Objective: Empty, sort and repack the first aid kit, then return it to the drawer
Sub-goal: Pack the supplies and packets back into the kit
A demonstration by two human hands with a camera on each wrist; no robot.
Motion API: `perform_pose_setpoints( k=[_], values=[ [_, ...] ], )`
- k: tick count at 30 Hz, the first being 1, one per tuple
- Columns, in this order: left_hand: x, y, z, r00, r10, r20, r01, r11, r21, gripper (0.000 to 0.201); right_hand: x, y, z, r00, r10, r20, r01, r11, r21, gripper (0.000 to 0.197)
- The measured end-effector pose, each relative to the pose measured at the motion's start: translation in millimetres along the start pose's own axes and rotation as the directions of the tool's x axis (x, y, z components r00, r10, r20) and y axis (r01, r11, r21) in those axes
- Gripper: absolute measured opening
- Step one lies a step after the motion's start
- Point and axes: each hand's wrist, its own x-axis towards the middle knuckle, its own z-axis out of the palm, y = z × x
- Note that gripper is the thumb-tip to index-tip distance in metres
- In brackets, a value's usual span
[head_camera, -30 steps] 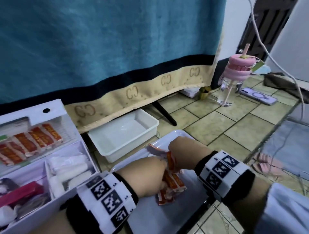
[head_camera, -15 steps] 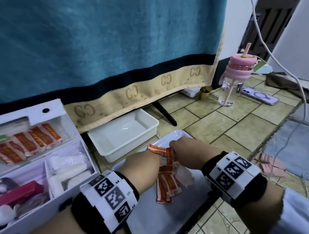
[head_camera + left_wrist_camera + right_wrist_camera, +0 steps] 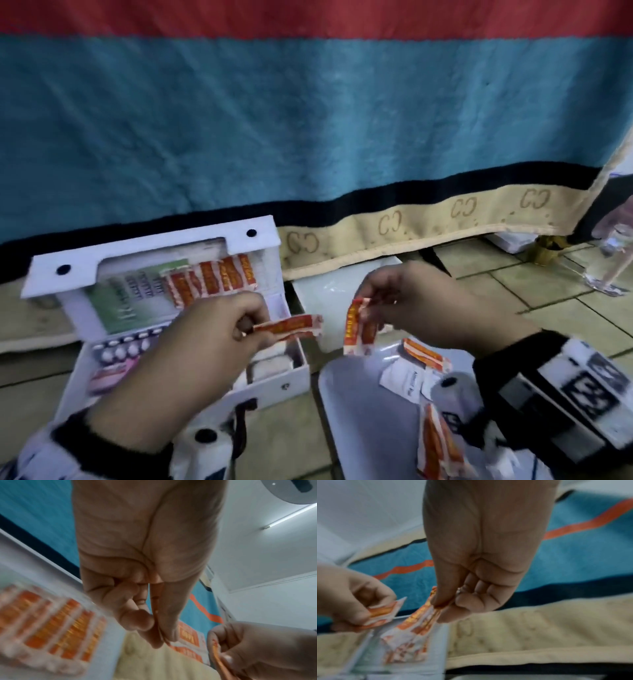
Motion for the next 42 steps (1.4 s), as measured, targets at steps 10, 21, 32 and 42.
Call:
perform_pose_setpoints(
  k=[10,21,32,42],
  values=[
    [7.3,-65.4,-46.7,0.998,-0.014,0.061,-0.002,0.968,0.253,0.018,107.1,-45.5,52.2,0.955,-0.269,-0.127,0.292,0.925,0.241,0.023],
    [6.4,-70.5,-43.3,0.999,-0.032,0.011,0.028,0.97,0.243,0.029,134.5,-64.6,53.0,0.889,-0.311,-0.336,0.335,0.942,0.016,0.01],
    [5.7,-67.4,-51.3,0.995,-0.052,0.086,0.024,0.957,0.29,0.016,129.3,-95.8,49.7,0.94,-0.332,0.08,0.299,0.689,-0.66,0.034],
    [5.3,-75.7,-58.3,0.988,0.018,0.156,-0.066,0.949,0.308,0.012,130.3,-116.1,56.4,0.969,-0.244,0.045,0.202,0.674,-0.71,0.022]
  ],
)
